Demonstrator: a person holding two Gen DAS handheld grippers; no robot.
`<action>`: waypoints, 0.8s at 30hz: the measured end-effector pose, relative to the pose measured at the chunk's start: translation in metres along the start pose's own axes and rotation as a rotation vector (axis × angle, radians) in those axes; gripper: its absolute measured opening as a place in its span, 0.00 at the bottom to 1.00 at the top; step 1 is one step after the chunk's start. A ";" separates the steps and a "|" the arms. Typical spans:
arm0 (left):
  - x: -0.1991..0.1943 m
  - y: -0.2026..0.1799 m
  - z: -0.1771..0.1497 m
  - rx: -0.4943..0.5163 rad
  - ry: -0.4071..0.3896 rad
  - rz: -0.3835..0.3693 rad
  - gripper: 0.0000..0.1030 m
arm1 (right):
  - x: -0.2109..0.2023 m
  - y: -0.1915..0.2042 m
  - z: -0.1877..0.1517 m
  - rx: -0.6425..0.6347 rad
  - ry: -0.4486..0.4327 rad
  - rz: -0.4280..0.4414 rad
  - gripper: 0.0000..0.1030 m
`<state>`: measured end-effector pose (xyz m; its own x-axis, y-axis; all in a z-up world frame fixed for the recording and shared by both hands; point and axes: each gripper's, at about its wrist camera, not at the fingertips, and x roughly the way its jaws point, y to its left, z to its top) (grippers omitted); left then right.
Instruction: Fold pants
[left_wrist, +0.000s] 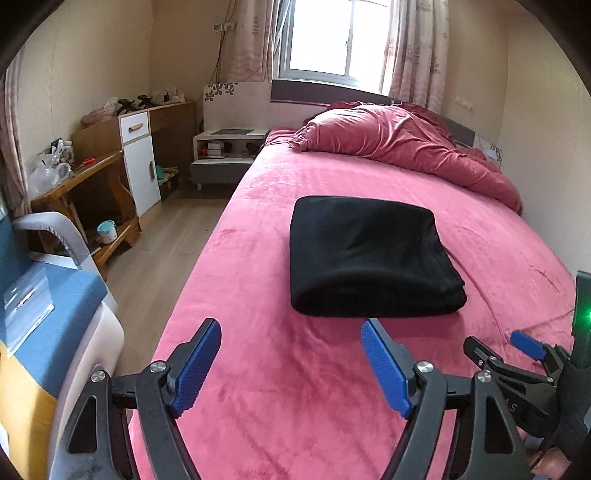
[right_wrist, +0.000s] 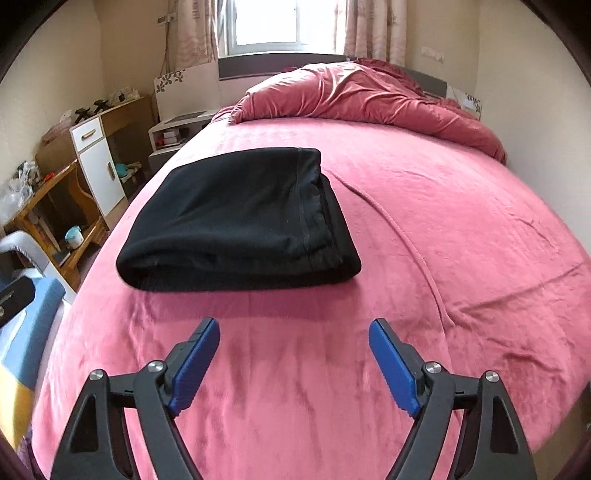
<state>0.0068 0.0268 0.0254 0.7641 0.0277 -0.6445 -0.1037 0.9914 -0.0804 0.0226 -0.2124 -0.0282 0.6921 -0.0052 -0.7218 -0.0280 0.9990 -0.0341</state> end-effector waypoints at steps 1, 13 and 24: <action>-0.001 0.000 -0.002 -0.006 0.004 -0.005 0.78 | -0.003 0.002 -0.002 -0.013 -0.005 -0.002 0.81; -0.008 0.000 -0.016 -0.002 -0.005 0.100 0.78 | -0.014 0.007 -0.013 -0.021 -0.012 -0.007 0.82; -0.013 -0.001 -0.020 0.000 -0.004 0.081 0.78 | -0.022 0.009 -0.014 -0.024 -0.034 -0.012 0.82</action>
<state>-0.0156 0.0230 0.0187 0.7556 0.1082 -0.6460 -0.1654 0.9858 -0.0283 -0.0030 -0.2039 -0.0219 0.7163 -0.0153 -0.6976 -0.0364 0.9976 -0.0592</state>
